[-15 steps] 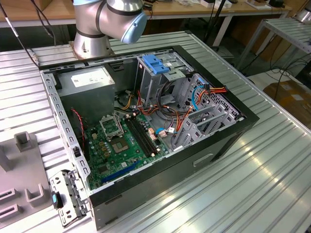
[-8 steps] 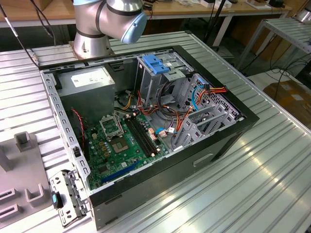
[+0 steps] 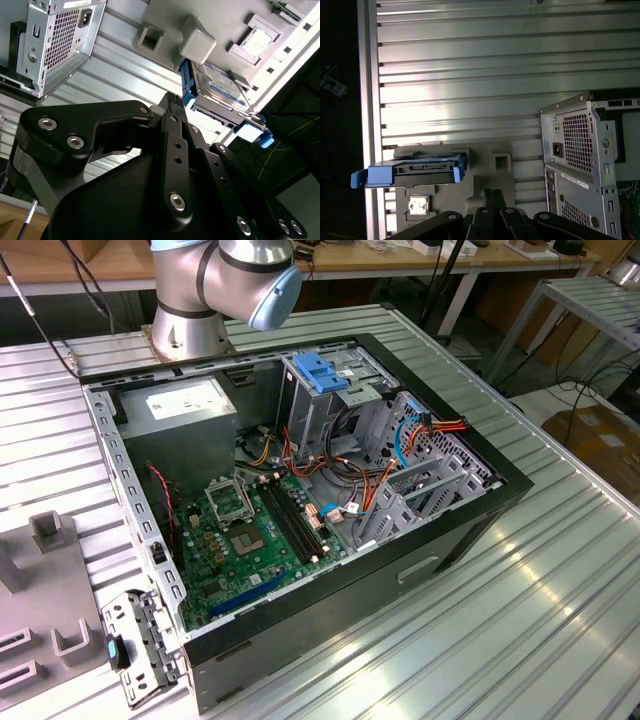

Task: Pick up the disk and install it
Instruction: 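Reach for the disk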

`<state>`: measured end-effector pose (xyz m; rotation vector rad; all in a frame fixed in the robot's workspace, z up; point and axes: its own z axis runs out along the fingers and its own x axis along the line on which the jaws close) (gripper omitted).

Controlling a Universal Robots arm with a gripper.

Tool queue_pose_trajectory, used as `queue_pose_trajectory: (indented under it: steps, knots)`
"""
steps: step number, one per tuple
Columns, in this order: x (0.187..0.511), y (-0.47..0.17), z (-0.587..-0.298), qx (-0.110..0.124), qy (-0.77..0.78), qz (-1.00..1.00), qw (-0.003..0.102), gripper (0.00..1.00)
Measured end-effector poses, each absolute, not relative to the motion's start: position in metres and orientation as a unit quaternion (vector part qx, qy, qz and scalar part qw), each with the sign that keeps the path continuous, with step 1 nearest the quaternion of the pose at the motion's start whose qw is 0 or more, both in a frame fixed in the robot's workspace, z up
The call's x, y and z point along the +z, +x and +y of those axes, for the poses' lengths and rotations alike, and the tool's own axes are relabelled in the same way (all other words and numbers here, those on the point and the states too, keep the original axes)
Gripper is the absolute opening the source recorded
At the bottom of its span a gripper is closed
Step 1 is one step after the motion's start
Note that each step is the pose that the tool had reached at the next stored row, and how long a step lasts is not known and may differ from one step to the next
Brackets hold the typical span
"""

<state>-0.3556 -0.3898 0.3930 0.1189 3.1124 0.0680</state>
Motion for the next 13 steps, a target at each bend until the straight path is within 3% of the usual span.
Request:
queue_pose_trajectory:
  steps: [13]
  knots:
    - [0.3930, -0.3618, -0.3898, 0.022, 0.038, 0.999, 0.013, 0.11]
